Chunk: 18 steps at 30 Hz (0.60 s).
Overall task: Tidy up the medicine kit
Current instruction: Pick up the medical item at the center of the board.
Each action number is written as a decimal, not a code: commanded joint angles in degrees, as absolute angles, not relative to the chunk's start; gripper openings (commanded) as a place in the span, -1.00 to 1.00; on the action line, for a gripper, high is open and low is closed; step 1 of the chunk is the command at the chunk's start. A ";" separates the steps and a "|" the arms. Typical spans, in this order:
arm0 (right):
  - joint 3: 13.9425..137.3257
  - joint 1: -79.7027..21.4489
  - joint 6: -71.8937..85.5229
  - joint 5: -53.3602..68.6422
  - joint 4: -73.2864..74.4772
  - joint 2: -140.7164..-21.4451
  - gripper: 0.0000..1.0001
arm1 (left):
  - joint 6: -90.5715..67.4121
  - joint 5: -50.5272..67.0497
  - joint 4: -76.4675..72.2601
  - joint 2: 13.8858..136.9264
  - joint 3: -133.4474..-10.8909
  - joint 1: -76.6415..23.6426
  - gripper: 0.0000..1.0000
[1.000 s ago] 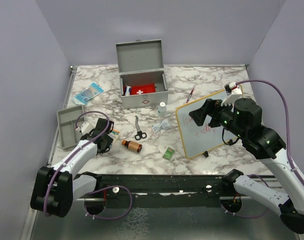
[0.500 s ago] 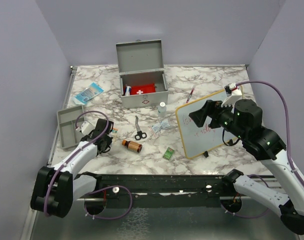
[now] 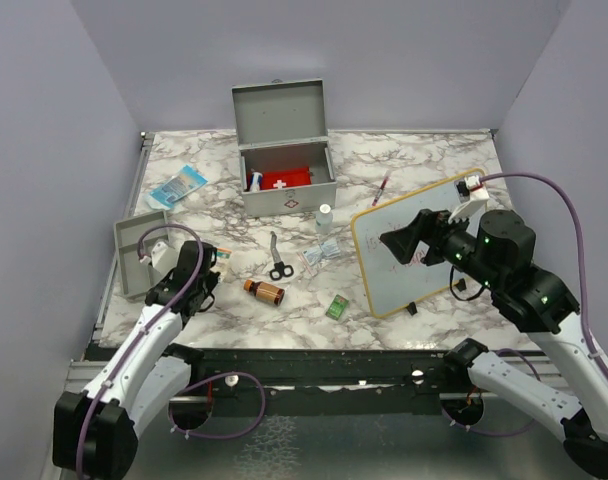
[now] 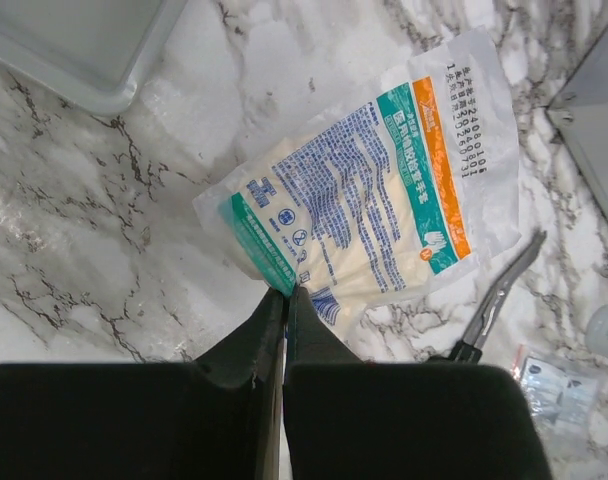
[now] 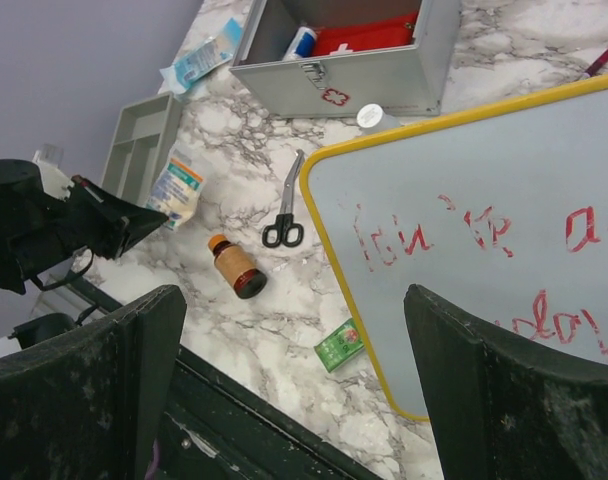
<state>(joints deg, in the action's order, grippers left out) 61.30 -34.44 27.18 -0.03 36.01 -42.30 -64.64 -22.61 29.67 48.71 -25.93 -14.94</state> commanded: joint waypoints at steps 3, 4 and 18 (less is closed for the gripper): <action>59.73 -34.55 27.42 5.15 34.72 -40.42 0.94 | -64.42 -25.27 35.08 42.30 -30.62 -14.50 -1.00; 59.57 -34.54 27.47 5.70 34.87 -40.16 0.94 | -64.50 -25.65 35.22 41.71 -31.24 -14.50 -1.00; 59.28 -34.54 26.57 6.31 36.85 -39.09 0.94 | -41.28 -19.98 21.62 57.40 -50.09 -14.50 -1.00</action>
<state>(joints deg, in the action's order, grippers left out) 58.26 -34.44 27.59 6.81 35.75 -38.65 -54.85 -24.71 28.95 51.40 -45.06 -14.72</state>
